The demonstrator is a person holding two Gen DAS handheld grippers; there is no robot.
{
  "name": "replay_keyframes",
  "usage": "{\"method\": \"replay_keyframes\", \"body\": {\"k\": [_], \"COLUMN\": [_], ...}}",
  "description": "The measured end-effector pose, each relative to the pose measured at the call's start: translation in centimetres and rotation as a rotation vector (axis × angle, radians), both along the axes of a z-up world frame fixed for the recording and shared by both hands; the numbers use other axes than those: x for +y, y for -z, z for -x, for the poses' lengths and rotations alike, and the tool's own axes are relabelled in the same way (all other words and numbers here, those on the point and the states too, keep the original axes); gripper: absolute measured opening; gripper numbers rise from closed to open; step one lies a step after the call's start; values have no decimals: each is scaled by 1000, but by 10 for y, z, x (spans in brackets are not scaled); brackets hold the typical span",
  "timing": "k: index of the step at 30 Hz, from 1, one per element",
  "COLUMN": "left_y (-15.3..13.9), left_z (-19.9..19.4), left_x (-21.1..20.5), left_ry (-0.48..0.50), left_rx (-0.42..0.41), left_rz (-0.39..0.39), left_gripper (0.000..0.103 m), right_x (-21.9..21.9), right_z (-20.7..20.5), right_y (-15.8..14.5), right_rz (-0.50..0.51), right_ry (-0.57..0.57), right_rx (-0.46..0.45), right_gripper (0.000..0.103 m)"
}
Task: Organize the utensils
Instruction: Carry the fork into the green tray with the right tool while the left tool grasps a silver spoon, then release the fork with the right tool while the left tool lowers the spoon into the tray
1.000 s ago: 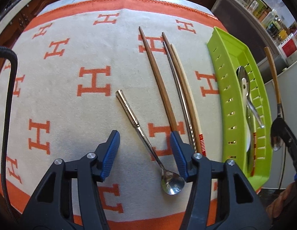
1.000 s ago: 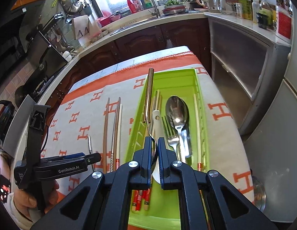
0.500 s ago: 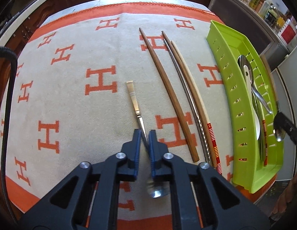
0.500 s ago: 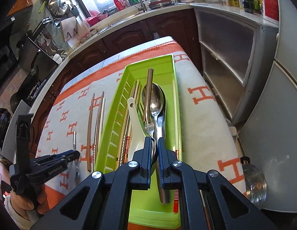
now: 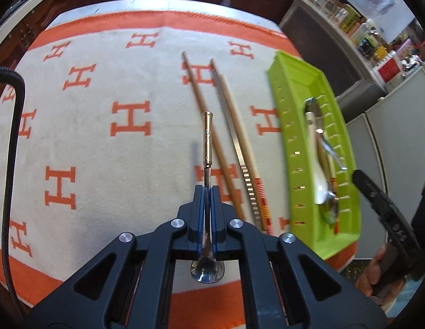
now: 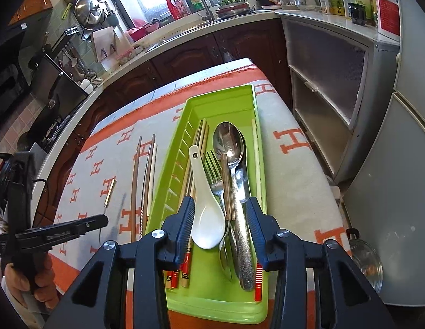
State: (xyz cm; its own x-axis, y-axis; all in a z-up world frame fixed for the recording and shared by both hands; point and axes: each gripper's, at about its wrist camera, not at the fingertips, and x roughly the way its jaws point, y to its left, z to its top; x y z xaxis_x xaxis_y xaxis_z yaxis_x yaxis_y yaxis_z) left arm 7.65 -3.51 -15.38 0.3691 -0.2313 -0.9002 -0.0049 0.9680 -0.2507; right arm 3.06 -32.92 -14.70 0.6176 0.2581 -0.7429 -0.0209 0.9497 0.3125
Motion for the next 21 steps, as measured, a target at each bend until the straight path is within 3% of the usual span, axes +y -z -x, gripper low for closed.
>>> {"method": "replay_keyframes", "body": {"k": [5, 10, 15, 21], "left_y": [-36, -53, -47, -16], "left_z": [2, -8, -29, -43], "left_x": [-32, -74, -109, -139], "left_ry": [96, 180, 215, 251], "left_rx": [-55, -62, -41, 26], "left_rz": [48, 85, 101, 81], "left_gripper": [2, 2, 2, 2], "right_x": [-4, -9, -19, -26], "right_z": [1, 5, 7, 10], "right_y": [2, 0, -7, -11], "right_rz": [-10, -17, -27, -34], "right_ry": [15, 40, 72, 98], "right_rx": [3, -10, -29, -40], "right_gripper": [40, 40, 40, 41]}}
